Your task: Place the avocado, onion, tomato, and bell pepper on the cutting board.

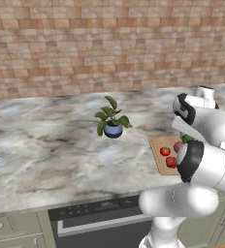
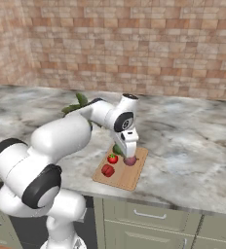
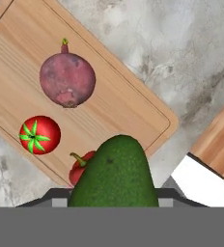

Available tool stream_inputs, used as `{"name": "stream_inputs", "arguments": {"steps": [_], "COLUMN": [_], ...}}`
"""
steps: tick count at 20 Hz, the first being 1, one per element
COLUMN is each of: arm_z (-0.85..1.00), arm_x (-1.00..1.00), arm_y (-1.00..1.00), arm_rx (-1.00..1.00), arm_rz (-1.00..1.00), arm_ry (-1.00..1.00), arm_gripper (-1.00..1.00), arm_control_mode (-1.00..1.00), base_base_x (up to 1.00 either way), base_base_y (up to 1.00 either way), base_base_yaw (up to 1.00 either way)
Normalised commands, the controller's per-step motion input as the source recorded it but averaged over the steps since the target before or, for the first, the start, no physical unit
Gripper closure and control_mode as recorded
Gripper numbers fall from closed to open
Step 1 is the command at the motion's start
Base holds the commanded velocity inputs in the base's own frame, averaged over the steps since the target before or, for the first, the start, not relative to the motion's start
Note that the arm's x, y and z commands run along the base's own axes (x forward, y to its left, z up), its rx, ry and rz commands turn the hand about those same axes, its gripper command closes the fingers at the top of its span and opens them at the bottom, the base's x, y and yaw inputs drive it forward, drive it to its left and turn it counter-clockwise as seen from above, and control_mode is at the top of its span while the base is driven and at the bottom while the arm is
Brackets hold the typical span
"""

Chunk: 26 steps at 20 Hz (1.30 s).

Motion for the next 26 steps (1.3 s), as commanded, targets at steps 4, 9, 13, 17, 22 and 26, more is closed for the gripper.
{"name": "stream_inputs", "arguments": {"steps": [4,9,13,17,22,26], "arm_z": [-0.18,-0.17,-0.34,-0.39,-0.4,-0.18], "arm_x": [0.01,0.07,0.01,0.03,0.0,0.03], "arm_y": [-0.38,-0.31,-0.05,0.0,0.02,0.0], "arm_rx": [0.0,0.0,0.0,0.0,0.0,0.0], "arm_rz": [0.0,0.0,0.0,0.0,0.0,0.0], "arm_ry": [0.0,0.0,0.0,0.0,0.0,0.0], "arm_gripper": [1.0,1.0,1.0,1.0,1.0,1.0], "arm_control_mode": [-1.0,-1.0,-1.0,-1.0,-1.0,-1.0], "base_base_x": [0.0,0.0,0.0,0.0,0.0,0.0], "base_base_y": [0.0,0.0,0.0,0.0,0.0,0.0], "base_base_yaw": [0.0,0.0,0.0,0.0,0.0,0.0]}}
